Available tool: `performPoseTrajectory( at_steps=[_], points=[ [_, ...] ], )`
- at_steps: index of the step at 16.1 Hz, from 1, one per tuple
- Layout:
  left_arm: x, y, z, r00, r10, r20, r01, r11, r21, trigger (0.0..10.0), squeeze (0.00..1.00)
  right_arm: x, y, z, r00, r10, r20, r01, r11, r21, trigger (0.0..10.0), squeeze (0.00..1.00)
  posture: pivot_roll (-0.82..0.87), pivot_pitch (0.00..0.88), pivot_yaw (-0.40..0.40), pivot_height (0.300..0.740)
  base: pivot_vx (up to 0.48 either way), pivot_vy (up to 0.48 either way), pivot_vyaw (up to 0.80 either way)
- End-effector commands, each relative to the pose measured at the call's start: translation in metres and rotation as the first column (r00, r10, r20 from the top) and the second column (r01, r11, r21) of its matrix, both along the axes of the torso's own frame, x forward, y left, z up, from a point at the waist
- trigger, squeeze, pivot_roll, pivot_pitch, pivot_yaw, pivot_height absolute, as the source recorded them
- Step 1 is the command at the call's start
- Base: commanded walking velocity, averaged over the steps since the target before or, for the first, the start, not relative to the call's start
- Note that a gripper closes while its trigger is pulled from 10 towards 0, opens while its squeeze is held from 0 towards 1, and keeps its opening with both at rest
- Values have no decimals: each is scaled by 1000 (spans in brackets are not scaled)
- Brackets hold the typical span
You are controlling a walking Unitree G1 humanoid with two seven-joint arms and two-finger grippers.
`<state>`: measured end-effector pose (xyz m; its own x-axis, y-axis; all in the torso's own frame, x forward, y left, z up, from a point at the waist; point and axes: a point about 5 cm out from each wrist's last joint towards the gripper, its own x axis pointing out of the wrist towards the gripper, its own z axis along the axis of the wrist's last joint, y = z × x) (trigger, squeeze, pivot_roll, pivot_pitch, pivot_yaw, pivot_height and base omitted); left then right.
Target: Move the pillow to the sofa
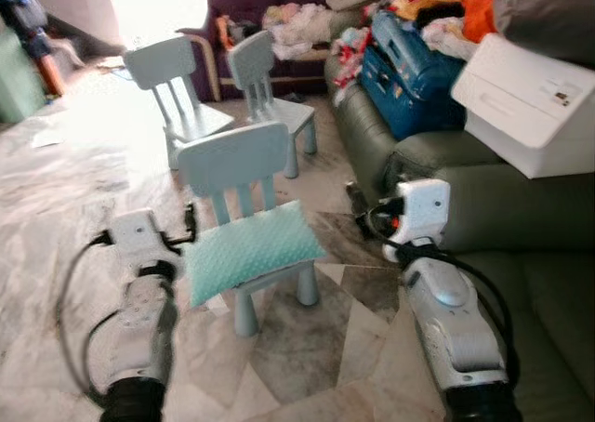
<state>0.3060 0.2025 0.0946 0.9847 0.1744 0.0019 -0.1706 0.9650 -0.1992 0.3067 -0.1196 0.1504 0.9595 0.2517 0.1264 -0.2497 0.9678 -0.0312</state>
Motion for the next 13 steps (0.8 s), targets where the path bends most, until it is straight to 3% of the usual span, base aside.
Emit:
performPoseTrajectory(
  at_steps=[1, 10, 13],
  points=[
    [3, -9, 5, 999, -27, 22, 27, 1000, -4, 10000, 0, 0, -8, 4, 1000, -19, 22, 19, 1000, -10, 10000, 0, -154, 0, 22, 740, 431, 0, 0],
    [3, -10, 5, 999, -31, 22, 31, 1000, -6, 10000, 0, 0, -6, 4, 1000, -12, 22, 12, 1000, -10, 10000, 0, -154, 0, 23, 740, 432, 0, 0],
    [3, -9, 5, 999, -29, 21, 30, 1000, -5, 10000, 0, 0, -6, 5, 1000, -8, 25, 9, 1000, -14, 10000, 0, -154, 0, 23, 740, 368, 309, 0]
  ],
)
